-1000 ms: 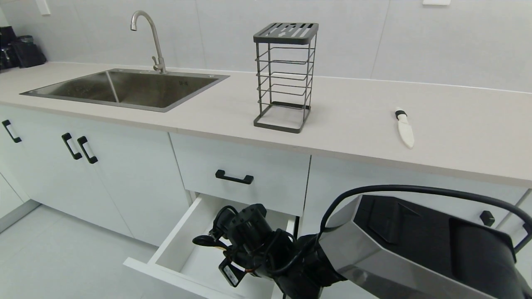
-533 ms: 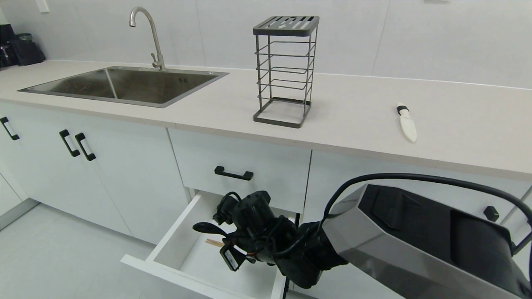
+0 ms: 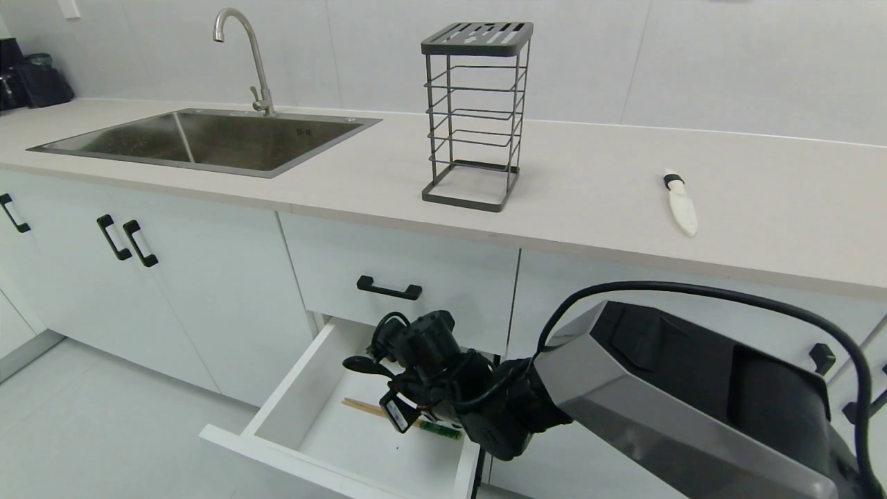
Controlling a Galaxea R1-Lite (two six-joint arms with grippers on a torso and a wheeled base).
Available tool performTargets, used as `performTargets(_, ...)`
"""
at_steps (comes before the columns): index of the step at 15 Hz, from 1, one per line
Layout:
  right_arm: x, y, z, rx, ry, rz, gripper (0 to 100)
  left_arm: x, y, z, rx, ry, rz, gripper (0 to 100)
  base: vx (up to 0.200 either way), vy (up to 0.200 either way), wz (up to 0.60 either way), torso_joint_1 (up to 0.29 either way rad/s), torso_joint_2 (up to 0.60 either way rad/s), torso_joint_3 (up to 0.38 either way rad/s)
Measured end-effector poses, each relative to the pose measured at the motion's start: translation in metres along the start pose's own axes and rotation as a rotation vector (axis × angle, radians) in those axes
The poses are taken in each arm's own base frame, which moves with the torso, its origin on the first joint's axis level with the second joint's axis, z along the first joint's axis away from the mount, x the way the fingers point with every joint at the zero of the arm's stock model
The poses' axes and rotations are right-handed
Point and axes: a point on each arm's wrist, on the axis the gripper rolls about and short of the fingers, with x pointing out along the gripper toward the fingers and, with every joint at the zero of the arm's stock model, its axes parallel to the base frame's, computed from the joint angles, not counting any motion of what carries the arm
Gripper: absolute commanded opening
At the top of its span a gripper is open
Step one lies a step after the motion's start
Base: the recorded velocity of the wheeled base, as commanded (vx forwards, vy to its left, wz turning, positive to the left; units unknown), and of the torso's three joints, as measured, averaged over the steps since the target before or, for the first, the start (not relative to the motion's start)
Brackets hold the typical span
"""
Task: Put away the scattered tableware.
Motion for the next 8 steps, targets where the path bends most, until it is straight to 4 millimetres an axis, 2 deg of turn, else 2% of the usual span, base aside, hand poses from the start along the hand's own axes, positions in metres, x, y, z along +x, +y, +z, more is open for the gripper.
performTargets(1, 0.003, 0.0, -0.002, -0.013, 0.004, -0.002, 0, 0.0, 0.0, 0.0, 0.0, 0.0, 0.0, 100, 0.0, 0.0, 0.0, 0.0, 0.0, 0.0)
performTargets(3, 0.009, 0.001, -0.008, -0.034, 0.012, -0.003, 0, 0.0, 0.0, 0.0, 0.0, 0.0, 0.0, 100, 0.0, 0.0, 0.0, -0.159, 0.15, 0.036)
performTargets(6, 0.016, 0.003, -0.013, -0.063, 0.008, 0.0, 0, 0.0, 0.0, 0.0, 0.0, 0.0, 0.0, 100, 0.0, 0.0, 0.0, -0.206, 0.26, 0.111)
performTargets(8, 0.018, 0.001, -0.016, -0.064, 0.011, -0.002, 0, 0.0, 0.0, 0.0, 0.0, 0.0, 0.0, 100, 0.0, 0.0, 0.0, -0.068, 0.27, 0.041)
